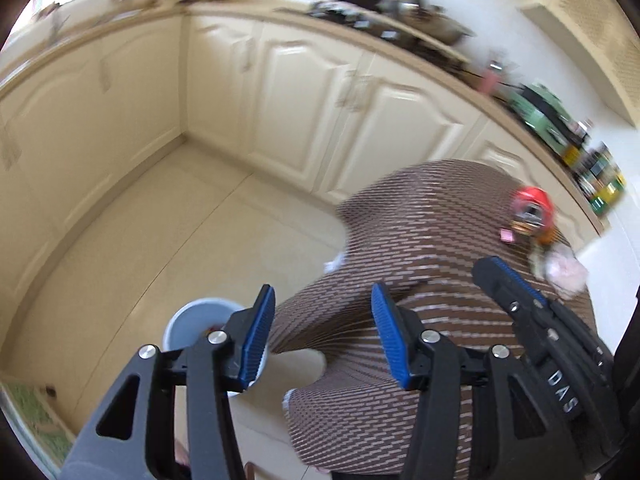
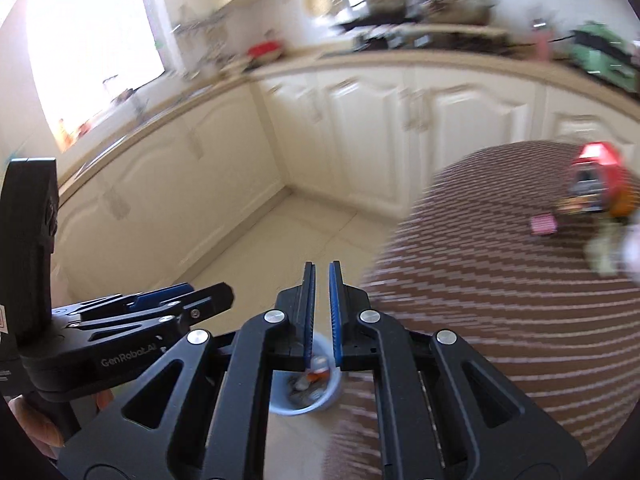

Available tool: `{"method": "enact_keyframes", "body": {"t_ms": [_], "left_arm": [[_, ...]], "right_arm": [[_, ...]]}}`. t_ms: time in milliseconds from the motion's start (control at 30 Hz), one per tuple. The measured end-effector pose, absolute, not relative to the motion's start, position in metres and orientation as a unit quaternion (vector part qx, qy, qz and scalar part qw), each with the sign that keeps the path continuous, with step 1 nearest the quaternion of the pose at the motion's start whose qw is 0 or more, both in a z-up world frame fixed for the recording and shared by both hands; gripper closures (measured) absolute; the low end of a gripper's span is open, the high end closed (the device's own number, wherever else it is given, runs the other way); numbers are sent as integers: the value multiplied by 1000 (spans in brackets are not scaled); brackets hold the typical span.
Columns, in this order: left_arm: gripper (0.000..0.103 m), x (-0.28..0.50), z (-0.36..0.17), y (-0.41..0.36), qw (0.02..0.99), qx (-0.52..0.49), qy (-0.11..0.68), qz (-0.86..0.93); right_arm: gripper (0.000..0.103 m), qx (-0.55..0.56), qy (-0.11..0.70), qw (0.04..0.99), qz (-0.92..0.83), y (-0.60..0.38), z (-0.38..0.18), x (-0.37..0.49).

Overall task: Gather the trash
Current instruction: 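Grasp the dark wrapper with the left tool while the right tool grasps the plastic bag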

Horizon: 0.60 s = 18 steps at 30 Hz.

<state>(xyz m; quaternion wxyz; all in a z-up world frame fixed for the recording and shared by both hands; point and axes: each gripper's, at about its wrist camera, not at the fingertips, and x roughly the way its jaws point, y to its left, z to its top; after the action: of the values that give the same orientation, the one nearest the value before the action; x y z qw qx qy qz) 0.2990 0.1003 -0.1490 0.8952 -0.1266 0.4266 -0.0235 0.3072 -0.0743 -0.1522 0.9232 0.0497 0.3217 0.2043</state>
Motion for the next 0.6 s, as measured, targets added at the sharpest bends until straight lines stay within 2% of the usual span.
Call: {"method": "enact_keyframes", "body": {"t_ms": [300,367,467,500,600], "left_arm": [[48,331,-125,-47,906,-25,406,-118],[48,340,-125,-70,907,-4,401,-130],[48,356,-131,-99,906,32,400,-135],[48,361,-133,-106,905,40,401,-135],[48,376,-140,-123,902,52,406,-134]], "right_arm": [[92,112,291,948,54,-236,-136,300],[85,126,290,948,28,-264,-137,298],[66,144,291,946,-5,-297,-142,299],[57,147,291,945,-14,-308,-143,300],[55,155,292,943,-31,-331,-147,308]]}}
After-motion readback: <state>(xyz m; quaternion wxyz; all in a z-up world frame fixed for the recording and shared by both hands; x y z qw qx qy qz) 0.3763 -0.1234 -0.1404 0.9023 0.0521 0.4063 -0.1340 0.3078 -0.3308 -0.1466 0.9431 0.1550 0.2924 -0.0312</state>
